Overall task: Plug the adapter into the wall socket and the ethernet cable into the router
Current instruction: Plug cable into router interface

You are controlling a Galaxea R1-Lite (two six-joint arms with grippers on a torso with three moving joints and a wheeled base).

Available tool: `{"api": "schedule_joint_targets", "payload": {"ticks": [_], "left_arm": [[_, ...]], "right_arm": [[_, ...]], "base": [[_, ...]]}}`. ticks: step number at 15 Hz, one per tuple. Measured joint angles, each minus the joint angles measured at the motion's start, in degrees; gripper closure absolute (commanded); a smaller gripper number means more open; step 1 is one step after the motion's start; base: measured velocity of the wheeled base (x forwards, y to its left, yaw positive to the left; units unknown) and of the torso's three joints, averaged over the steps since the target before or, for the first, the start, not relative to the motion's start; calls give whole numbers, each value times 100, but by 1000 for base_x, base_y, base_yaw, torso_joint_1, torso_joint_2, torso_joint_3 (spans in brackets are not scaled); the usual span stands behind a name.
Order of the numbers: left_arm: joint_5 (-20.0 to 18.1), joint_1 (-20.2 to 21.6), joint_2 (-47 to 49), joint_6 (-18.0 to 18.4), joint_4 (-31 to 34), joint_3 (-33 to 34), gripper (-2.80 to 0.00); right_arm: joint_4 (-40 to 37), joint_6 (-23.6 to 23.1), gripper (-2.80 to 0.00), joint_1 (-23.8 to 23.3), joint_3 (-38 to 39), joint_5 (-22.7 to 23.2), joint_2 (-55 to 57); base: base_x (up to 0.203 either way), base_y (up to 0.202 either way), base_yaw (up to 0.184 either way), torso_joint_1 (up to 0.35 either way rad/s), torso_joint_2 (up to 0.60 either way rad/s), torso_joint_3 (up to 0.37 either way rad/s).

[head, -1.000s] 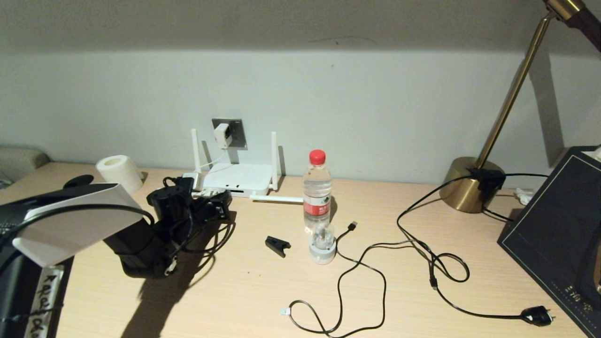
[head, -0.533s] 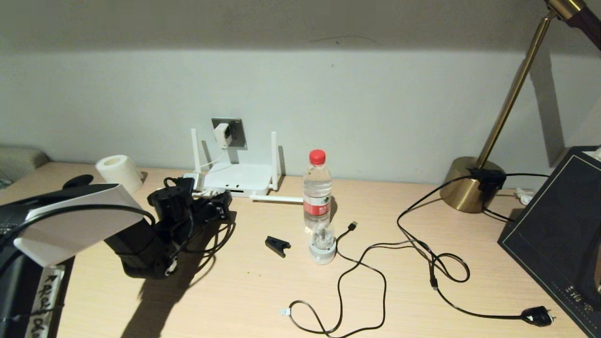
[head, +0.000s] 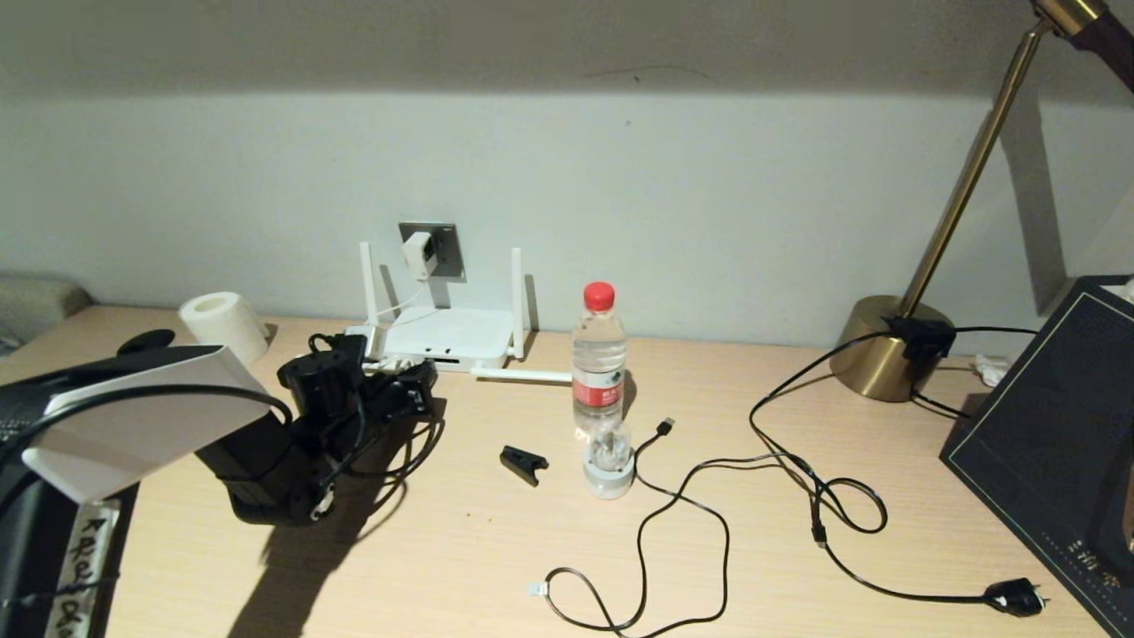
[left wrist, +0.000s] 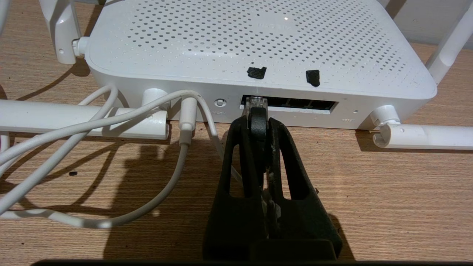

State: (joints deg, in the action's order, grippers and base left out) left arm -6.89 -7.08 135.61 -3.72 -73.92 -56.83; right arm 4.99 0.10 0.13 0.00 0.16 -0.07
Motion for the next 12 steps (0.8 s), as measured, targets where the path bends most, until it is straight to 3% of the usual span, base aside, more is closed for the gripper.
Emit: {"api": "schedule_joint_targets", "payload": {"ticks": [12], "left_arm": [[309,-72,-91,2,-18,53,0]], "right_arm": [[-2,0,0,0,0,0,0]], "base": [[0,0,0,0,0,0]]}}
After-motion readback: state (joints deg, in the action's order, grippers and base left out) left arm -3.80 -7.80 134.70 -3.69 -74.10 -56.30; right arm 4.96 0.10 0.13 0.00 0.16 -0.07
